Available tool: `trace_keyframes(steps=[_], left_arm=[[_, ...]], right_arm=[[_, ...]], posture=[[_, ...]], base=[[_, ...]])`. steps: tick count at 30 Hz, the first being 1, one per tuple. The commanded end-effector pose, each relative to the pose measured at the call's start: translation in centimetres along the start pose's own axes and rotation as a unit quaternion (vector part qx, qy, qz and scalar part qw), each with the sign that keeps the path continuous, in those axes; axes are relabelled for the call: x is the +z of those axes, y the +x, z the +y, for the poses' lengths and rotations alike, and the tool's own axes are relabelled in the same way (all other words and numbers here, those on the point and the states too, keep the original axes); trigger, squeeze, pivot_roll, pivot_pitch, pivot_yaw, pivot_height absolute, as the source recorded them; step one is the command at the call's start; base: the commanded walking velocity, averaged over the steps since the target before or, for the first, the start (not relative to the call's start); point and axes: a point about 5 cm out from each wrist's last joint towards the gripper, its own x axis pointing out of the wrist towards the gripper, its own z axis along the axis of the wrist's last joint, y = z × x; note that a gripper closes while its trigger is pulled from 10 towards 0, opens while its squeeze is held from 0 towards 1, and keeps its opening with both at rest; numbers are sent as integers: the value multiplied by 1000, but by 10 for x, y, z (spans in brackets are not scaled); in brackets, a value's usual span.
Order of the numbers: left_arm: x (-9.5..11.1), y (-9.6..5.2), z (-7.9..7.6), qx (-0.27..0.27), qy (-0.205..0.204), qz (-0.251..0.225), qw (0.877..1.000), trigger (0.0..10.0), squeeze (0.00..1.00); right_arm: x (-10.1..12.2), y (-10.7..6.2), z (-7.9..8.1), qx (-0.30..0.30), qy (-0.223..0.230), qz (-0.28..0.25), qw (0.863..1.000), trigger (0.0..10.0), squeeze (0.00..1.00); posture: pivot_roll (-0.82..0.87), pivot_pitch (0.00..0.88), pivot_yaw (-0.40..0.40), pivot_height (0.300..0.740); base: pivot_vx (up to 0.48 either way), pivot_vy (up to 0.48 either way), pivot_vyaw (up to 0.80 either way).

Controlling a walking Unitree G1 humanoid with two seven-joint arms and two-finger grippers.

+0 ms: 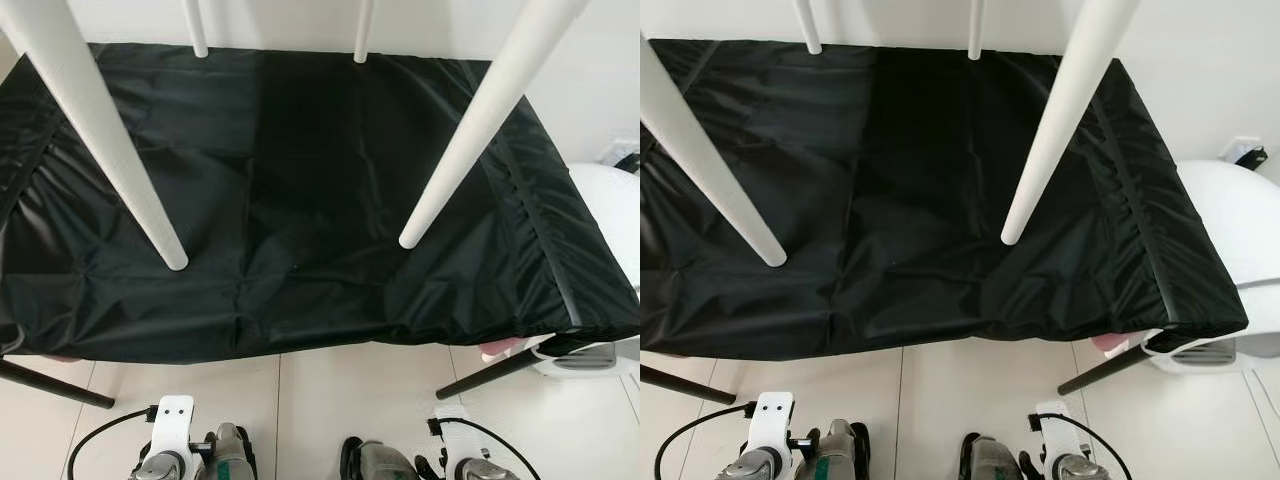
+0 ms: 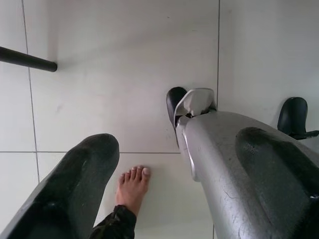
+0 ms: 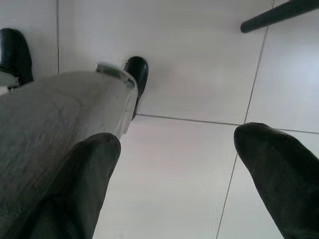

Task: Building children table

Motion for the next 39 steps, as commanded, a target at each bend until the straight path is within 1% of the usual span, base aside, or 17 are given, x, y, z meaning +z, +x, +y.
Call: trace_keyframes(steps=[1, 2, 4, 6, 9, 10, 12, 13, 16, 18, 20, 24, 26, 34, 35, 37, 39], left_arm=[[-28, -6, 1, 28, 12, 49, 998, 10000, 0], [-30, -7, 1, 28, 17, 51, 998, 10000, 0], [-29, -7, 2, 25, 10, 46, 999, 10000, 0], [-31, -8, 2, 26, 5, 44, 999, 10000, 0], [-32, -8, 1, 26, 12, 45, 999, 10000, 0], [-34, -9, -2, 20, 9, 46, 999, 10000, 0], [-34, -9, -2, 20, 9, 46, 999, 10000, 0], [-37, -9, -6, 14, 9, 48, 999, 10000, 0], [-38, -9, -9, 10, 13, 49, 999, 10000, 0], [-38, -9, -12, 5, 14, 49, 999, 10000, 0], [-36, -8, -14, -2, 35, 50, 998, 10000, 0], [-32, -7, -16, -9, 38, 42, 998, 10000, 0], [-28, -6, -16, -9, 46, 38, 998, 10000, 0], [-18, -3, -11, 2, 44, 30, 999, 10000, 0], [-17, -3, -10, -2, 49, 27, 998, 10000, 0], [-16, -3, -11, -10, 64, 24, 998, 10000, 0], [-17, -3, -11, -10, 58, 23, 998, 10000, 0]], right_arm=[[-23, -3, 5, -4, 5, 31, 999, 10000, 0], [-27, -4, 6, -6, -4, 36, 999, 10000, 0], [-29, -5, 8, -4, -7, 39, 999, 10000, 0], [-32, -5, 11, -4, -26, 42, 999, 10000, 0], [-32, -5, 13, -2, -31, 42, 999, 10000, 0], [-33, -5, 17, 4, -34, 42, 999, 10000, 0], [-33, -5, 17, 4, -34, 42, 999, 10000, 0], [-31, -4, 21, 7, -44, 41, 998, 10000, 0], [-29, -3, 22, 9, -60, 39, 997, 10000, 0], [-26, -2, 22, 6, -54, 36, 998, 10000, 0], [-22, -1, 19, -2, -41, 31, 999, 10000, 0], [-18, -1, 18, -5, -45, 29, 999, 10000, 0], [-17, 0, 19, -4, -48, 28, 998, 10000, 0], [-11, 1, 20, 3, -70, 24, 997, 10000, 0], [-11, 1, 20, 3, -86, 26, 996, 10000, 0], [-11, 1, 20, 3, -81, 27, 996, 10000, 0], [-12, 1, 20, 2, -80, 27, 996, 10000, 0]], posture=[[70, 195, 27, 740], [74, 188, 25, 740], [74, 188, 25, 740], [87, 168, 11, 740], [86, 155, 9, 740], [86, 148, 0, 740], [86, 148, 0, 740], [81, 126, -10, 740], [77, 108, -11, 740], [76, 99, -10, 740], [75, 84, -14, 740], [86, 51, -29, 740], [87, 50, -27, 740], [98, 59, -24, 740], [96, 67, -21, 740], [99, 81, -20, 740], [97, 79, -18, 740]], base=[[0, 0, 0], [0, 0, 0], [0, 0, 0], [0, 0, 0], [0, 0, 0], [0, 0, 0], [0, 0, 0], [0, 0, 0], [0, 0, 0], [0, 0, 0], [0, 0, 0], [0, 0, 0], [0, 0, 0], [0, 0, 0], [0, 0, 0], [0, 0, 0], [0, 0, 0]])
